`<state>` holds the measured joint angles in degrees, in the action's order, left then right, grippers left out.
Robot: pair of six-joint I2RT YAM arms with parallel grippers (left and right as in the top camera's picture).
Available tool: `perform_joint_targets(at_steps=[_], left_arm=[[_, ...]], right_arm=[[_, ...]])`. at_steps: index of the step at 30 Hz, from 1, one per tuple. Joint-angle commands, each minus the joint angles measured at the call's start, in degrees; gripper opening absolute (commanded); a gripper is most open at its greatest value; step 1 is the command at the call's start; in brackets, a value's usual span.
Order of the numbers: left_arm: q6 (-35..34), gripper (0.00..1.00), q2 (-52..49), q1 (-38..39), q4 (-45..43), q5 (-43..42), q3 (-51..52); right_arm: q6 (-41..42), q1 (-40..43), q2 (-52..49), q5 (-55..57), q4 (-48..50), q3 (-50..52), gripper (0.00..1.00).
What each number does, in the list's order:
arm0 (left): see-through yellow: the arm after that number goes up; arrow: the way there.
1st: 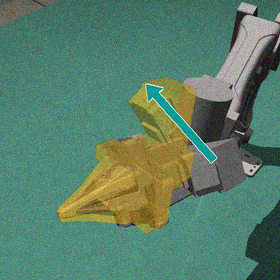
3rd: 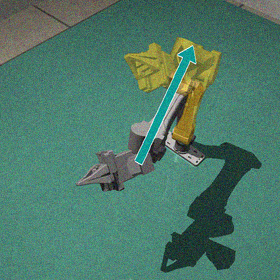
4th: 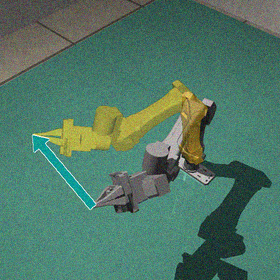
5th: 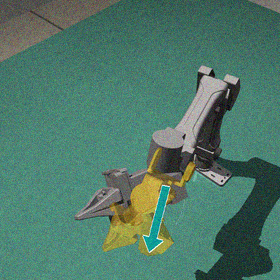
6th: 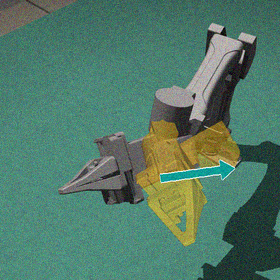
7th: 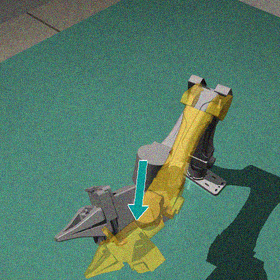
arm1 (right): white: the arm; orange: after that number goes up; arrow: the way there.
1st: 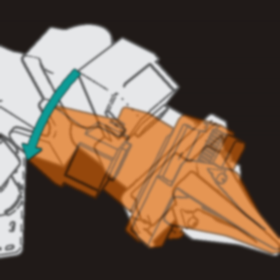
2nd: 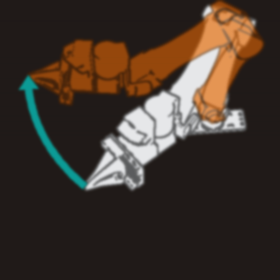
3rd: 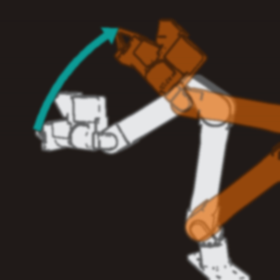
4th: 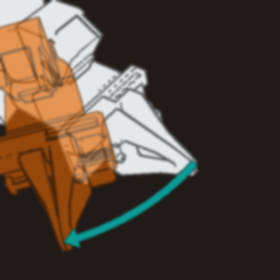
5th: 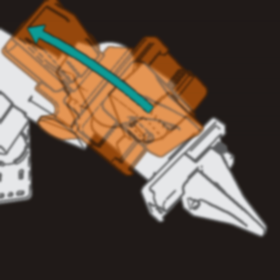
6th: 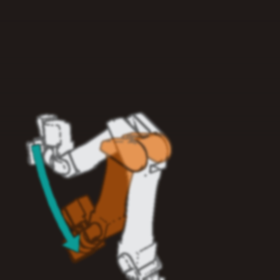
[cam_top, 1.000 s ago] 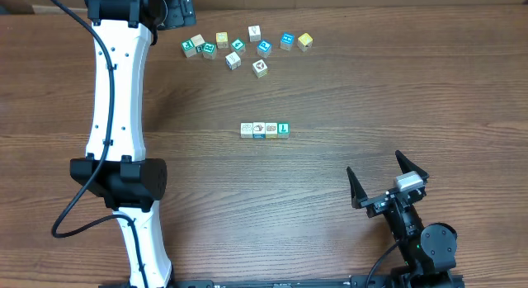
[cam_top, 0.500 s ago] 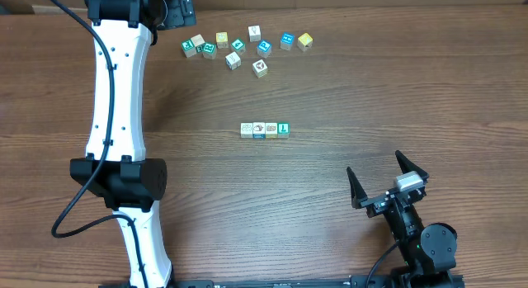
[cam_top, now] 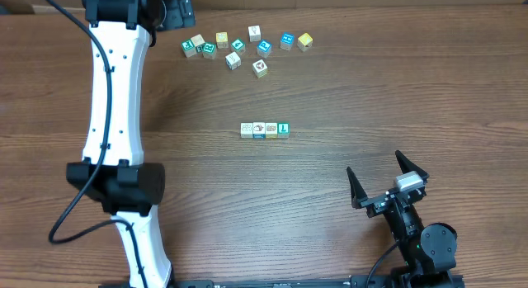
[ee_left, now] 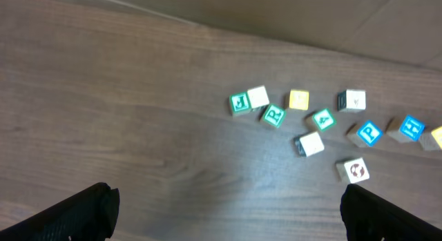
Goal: Form a horizontal line
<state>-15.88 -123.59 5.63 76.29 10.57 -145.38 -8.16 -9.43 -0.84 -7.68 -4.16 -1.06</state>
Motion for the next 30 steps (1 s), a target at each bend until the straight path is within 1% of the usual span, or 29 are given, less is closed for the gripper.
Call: perform_joint_targets(at_steps=[1,9,12,16,21,30], left_arm=[[0.7,1.00,6.1,0.4,-0.2,0.3,7.8],[0.7,1.00,19.9,0.4,-0.2,0.3,35.0],[0.7,1.00,25.1,0.4,-0.2,0.3,44.1],[0.7,1.00,31.4,0.4,-0.2,0.3,53.5],[0.7,1.00,38.3,0.4,-0.2,0.3,61.6],[0.7,1.00,49.8,0.4,-0.2,0.3,69.9]], right_arm=[[0.0,-0.3,0.7,-0.1,0.2,0.6,1.00],[0.0,-0.3,0.7,-0.1,0.2,0.6,1.00],[0.0,-0.3,0.7,-0.1,0.2,0.6,1.00],[0.0,-0.3,0.7,-0.1,0.2,0.6,1.00],[0.0,-0.3,0.7,-0.1,0.2,0.6,1.00],[0.0,-0.3,0.7,-0.1,0.2,0.6,1.00]])
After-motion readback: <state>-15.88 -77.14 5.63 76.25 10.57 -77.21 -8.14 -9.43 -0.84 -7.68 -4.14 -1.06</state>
